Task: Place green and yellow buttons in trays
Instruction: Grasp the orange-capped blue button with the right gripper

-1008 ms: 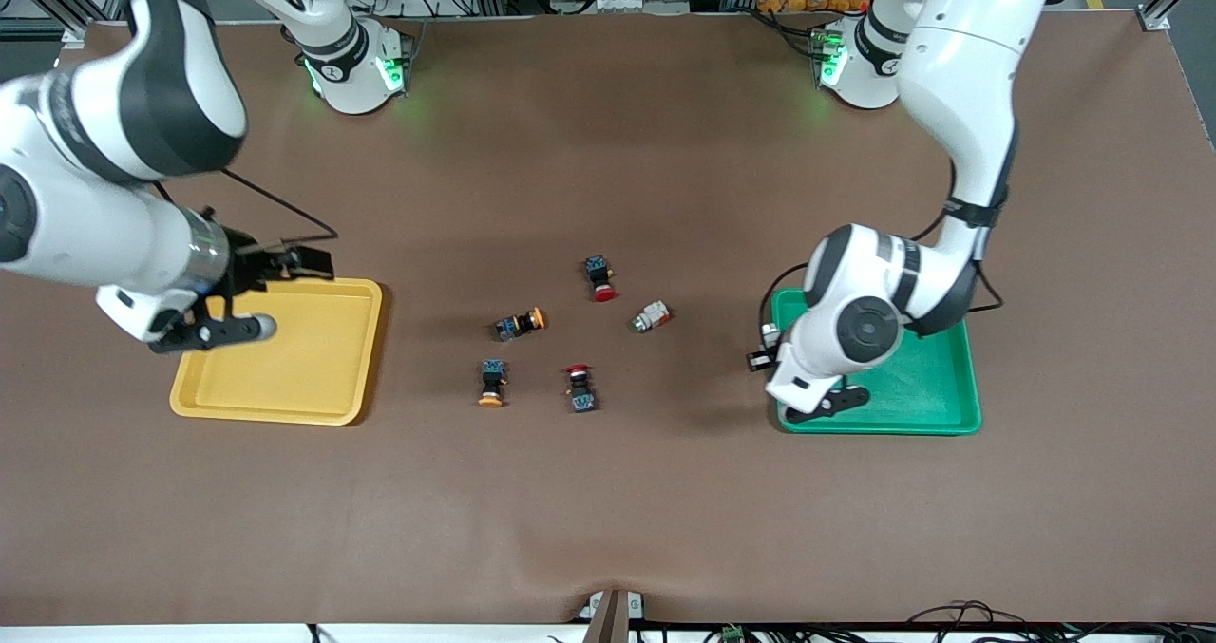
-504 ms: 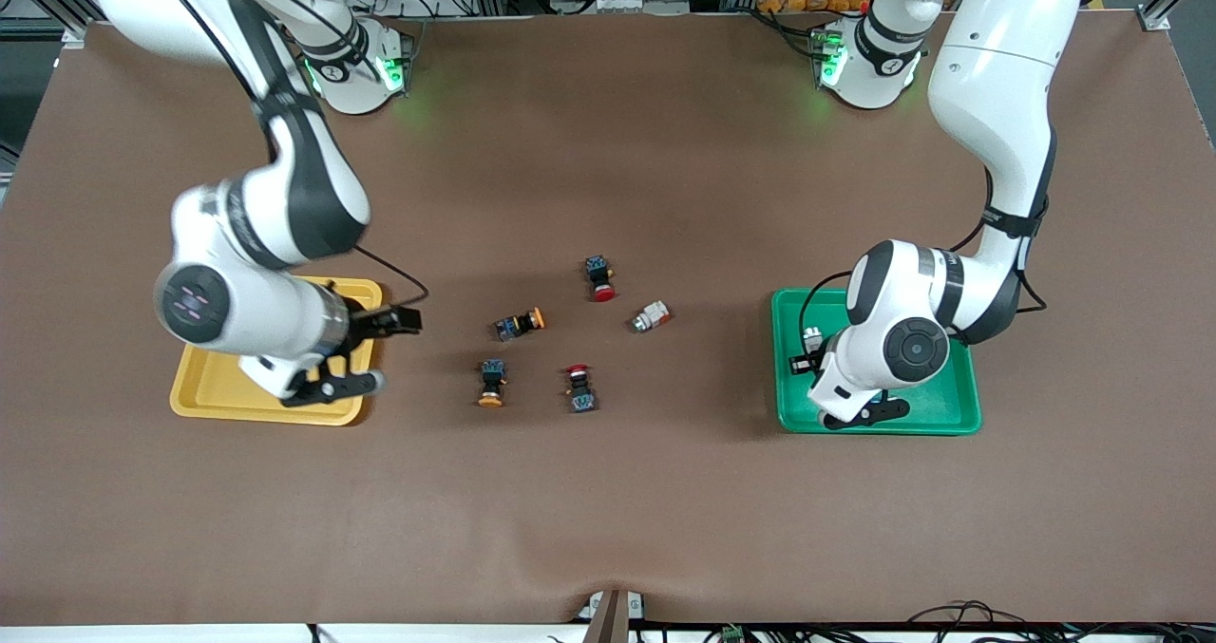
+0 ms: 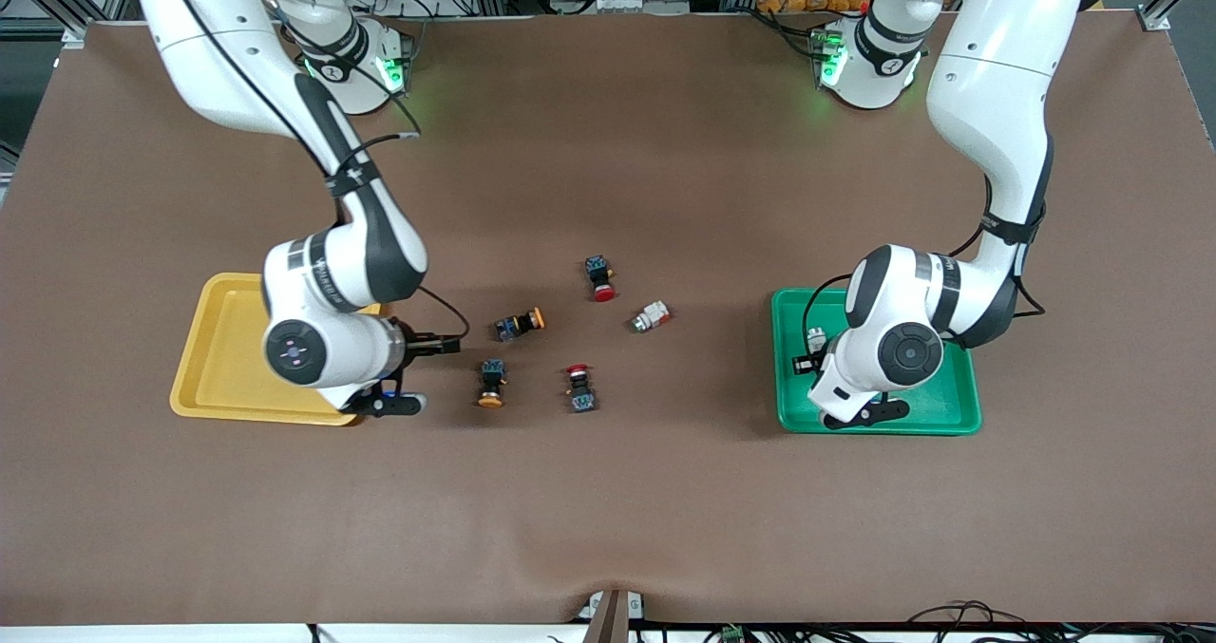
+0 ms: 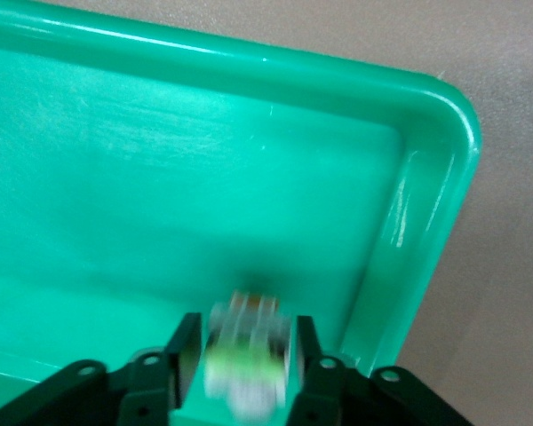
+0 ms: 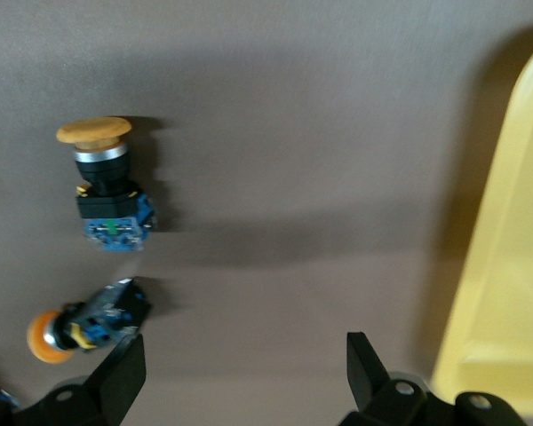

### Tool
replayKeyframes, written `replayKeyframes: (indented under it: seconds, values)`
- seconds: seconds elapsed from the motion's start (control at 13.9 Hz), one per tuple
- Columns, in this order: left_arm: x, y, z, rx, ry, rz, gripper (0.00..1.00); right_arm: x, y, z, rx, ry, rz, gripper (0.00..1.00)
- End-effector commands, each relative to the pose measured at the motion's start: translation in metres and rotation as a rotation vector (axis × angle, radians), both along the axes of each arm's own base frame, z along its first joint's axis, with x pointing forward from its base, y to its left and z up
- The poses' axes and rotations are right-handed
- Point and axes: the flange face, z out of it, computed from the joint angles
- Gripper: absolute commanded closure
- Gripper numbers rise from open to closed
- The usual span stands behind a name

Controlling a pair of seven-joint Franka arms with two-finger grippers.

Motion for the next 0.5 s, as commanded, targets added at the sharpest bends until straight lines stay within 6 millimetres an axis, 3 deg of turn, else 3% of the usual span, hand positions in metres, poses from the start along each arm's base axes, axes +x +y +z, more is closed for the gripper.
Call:
replayKeyframes:
  seconds: [0.0, 0.43]
  values:
    - [-0.001, 0.001, -0.002, 0.008, 0.003, -0.004, 0.00, -0.012, 0.030, 0.006, -0.056, -0.007, -0.185, 0.00]
    - [0.000, -0.002, 0.009, 0.005, -0.010, -0.005, 0.00, -0.017, 0.057, -0.009, -0.090, -0.028, -0.517, 0.00]
